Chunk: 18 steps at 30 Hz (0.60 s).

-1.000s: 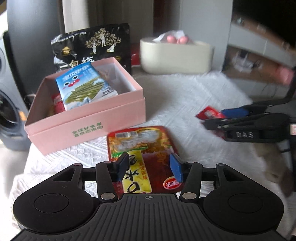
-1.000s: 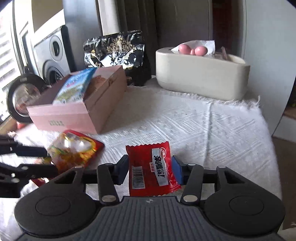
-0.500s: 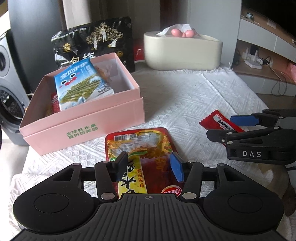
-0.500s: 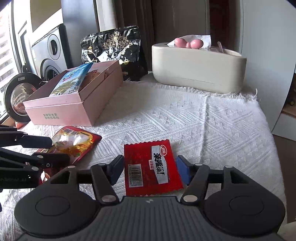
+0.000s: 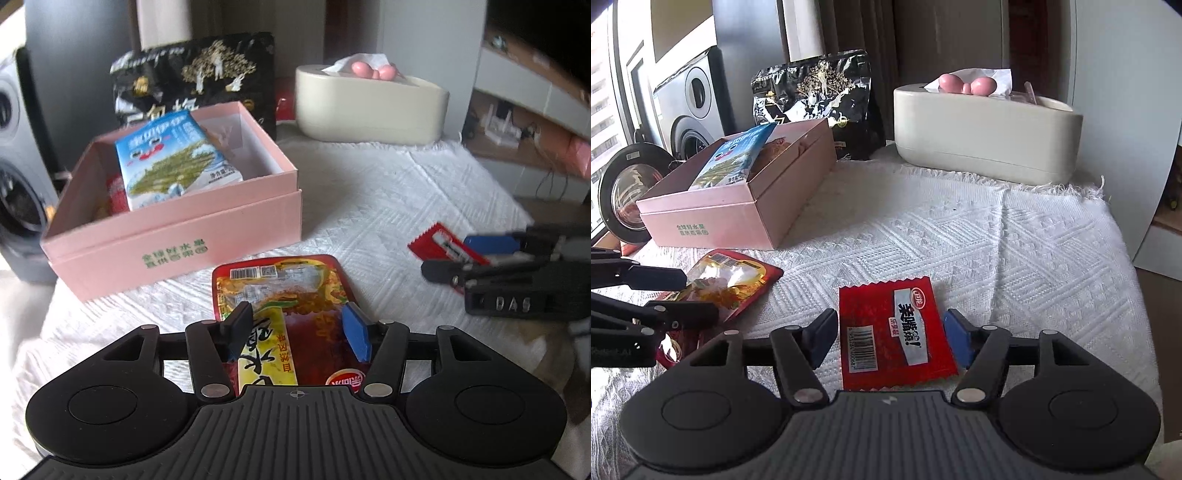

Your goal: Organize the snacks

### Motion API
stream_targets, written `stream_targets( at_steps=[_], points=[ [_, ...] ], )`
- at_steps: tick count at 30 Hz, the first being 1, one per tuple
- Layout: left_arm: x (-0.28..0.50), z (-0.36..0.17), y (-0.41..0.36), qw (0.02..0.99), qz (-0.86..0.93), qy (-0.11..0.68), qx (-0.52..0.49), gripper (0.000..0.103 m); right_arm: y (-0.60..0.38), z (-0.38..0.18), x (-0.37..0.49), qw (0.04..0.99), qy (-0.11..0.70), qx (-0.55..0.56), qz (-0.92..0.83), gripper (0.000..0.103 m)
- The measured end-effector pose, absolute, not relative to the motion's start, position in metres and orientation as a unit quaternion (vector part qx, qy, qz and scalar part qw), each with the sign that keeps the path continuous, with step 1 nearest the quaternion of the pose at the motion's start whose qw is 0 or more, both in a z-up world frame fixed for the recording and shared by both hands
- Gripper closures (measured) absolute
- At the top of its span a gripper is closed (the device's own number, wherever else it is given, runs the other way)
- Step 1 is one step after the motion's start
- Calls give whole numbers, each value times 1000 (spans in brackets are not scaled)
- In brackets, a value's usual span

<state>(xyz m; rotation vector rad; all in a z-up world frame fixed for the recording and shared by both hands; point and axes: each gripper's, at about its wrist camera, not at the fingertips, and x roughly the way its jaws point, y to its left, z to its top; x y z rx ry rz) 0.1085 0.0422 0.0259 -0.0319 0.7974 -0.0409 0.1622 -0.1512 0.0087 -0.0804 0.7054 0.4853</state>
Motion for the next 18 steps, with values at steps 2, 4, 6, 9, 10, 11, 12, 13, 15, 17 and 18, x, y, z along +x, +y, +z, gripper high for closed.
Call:
stream_targets(
  at_steps=[2,4,6,9,10,11,12,13,15,17,18],
  points=[
    [109,26,49,920,-28,390,-39,43,-151,9,162,909,342,-39,235,39],
    [107,27,53,920,-36,389,-37,40,-151,9,162,909,342,-39,235,38],
    [102,27,49,922,-29,385,2,37,-151,9,162,909,342,-39,235,38],
    [95,24,39,927,-19,370,59,34,-151,8,162,909,342,-39,235,38],
    [95,24,39,927,-18,372,53,35,-151,9,162,909,342,-39,235,38],
    [98,24,41,926,-21,376,37,35,-151,9,162,909,342,-38,235,38],
    [101,24,44,925,-22,379,26,35,-151,8,162,909,342,-38,235,38],
    [104,23,46,925,-22,380,21,31,-151,8,163,909,342,-38,236,37],
    [108,19,50,926,-20,376,21,22,-151,8,162,909,342,-37,236,37],
    [111,12,54,925,-7,379,26,4,-151,8,162,909,342,-36,237,37],
    [112,10,59,925,-4,380,12,3,-151,8,162,909,342,-36,237,37]
  ],
)
